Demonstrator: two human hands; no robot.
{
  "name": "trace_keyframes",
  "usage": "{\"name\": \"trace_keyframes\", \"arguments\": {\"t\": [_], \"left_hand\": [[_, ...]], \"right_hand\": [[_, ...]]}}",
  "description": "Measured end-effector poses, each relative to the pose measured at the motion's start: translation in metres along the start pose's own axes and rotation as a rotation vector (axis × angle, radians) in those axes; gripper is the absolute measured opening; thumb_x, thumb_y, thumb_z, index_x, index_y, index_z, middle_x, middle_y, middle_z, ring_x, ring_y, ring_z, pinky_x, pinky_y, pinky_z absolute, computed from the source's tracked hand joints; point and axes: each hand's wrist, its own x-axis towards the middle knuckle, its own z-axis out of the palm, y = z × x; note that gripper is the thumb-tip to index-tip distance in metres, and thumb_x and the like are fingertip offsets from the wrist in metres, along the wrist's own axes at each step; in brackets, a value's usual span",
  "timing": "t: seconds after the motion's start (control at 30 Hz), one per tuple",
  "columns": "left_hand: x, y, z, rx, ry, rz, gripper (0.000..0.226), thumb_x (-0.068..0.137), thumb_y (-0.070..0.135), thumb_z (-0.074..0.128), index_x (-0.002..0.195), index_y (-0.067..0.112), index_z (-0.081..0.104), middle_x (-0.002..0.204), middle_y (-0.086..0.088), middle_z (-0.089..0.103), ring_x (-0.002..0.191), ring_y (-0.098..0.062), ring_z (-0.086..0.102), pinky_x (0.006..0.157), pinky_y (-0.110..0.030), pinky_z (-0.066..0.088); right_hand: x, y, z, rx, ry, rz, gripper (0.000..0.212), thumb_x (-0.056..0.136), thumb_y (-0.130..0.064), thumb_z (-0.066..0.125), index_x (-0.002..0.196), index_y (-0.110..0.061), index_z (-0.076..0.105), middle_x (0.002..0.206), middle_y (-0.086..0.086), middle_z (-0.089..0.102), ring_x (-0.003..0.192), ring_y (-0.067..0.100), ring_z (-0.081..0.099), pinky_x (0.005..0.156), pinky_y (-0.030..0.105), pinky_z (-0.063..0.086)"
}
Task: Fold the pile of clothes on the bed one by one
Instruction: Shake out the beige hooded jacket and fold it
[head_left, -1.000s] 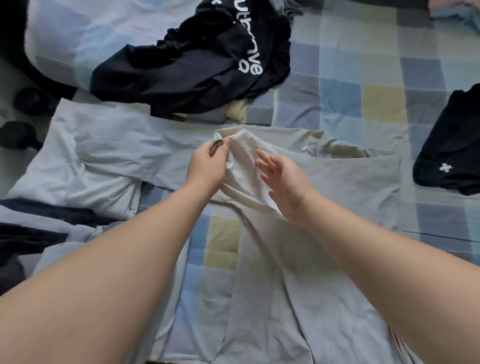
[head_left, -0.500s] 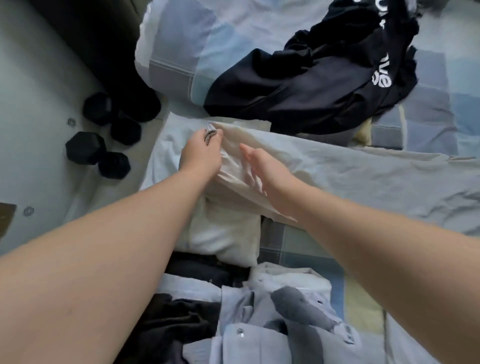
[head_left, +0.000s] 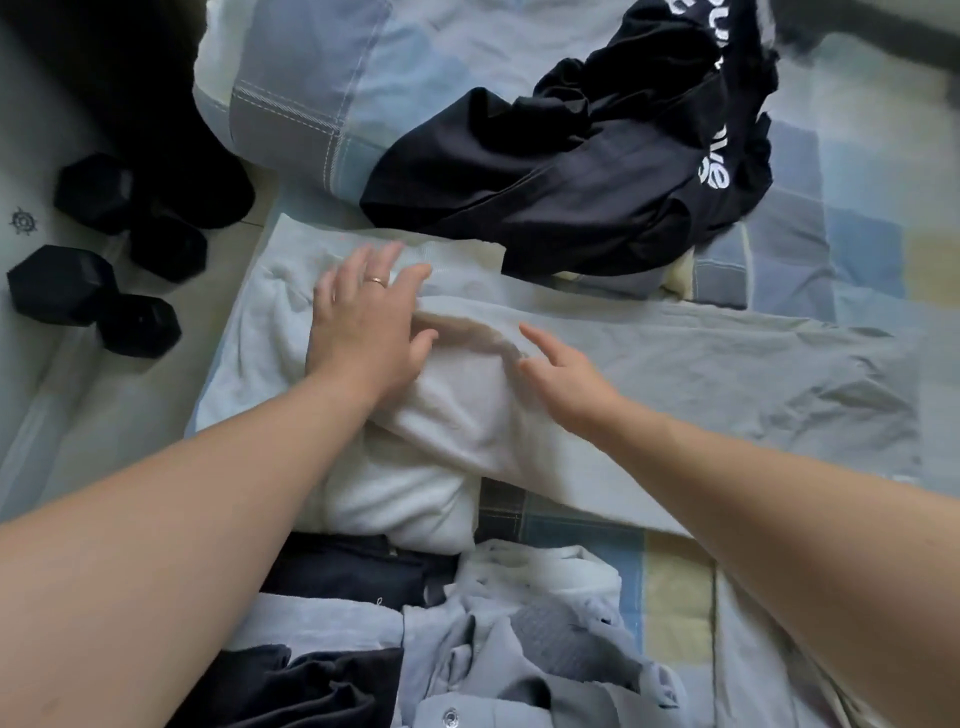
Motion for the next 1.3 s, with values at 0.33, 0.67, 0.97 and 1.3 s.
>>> {"name": "trace_keyframes", "arguments": {"t": [0.33, 0.67, 0.97, 1.3], "left_hand": [[0.043, 0.082, 0.054, 0.18, -0.171, 0.159, 0.053, 0.101, 0.054, 0.043, 0.141, 0.02, 0.047, 0.146, -0.004, 0.049, 0.134, -0.029, 0.041, 0.106, -0.042, 0.031], [0.064, 0.067, 0.073, 0.185, -0.032, 0.123, 0.03, 0.101, 0.05, 0.045, 0.09, 0.022, 0.048, 0.094, -0.004, 0.065, 0.093, -0.029, 0.053, 0.081, -0.041, 0.035], [0.095, 0.047, 0.079, 0.1, 0.139, -0.016, 0.033, 0.106, 0.046, 0.033, 0.095, 0.015, 0.039, 0.083, -0.004, 0.053, 0.073, -0.03, 0.048, 0.056, -0.039, 0.031], [0.094, 0.045, 0.112, -0.079, 0.203, -0.165, 0.042, 0.103, 0.053, 0.041, 0.093, 0.012, 0.039, 0.083, -0.004, 0.049, 0.075, -0.032, 0.045, 0.062, -0.042, 0.033]], "right_hand": [[0.062, 0.094, -0.083, -0.532, 0.183, 0.069, 0.064, 0.096, -0.027, 0.047, 0.156, -0.032, 0.026, 0.159, -0.002, 0.035, 0.148, 0.023, 0.027, 0.117, 0.051, 0.026], [0.103, 0.144, -0.116, -0.819, 0.368, -0.026, 0.011, 0.093, -0.028, 0.052, 0.095, -0.025, 0.063, 0.097, 0.001, 0.056, 0.11, 0.031, 0.055, 0.089, 0.04, 0.028], [0.148, 0.111, -0.109, -0.598, 0.605, -0.024, 0.022, 0.099, -0.028, 0.05, 0.106, -0.023, 0.07, 0.115, 0.009, 0.06, 0.113, 0.037, 0.055, 0.093, 0.044, 0.037], [0.156, 0.166, -0.071, -0.46, 0.719, -0.247, 0.017, 0.098, -0.022, 0.055, 0.105, -0.008, 0.064, 0.111, 0.015, 0.058, 0.091, 0.04, 0.052, 0.099, 0.053, 0.04]]}}
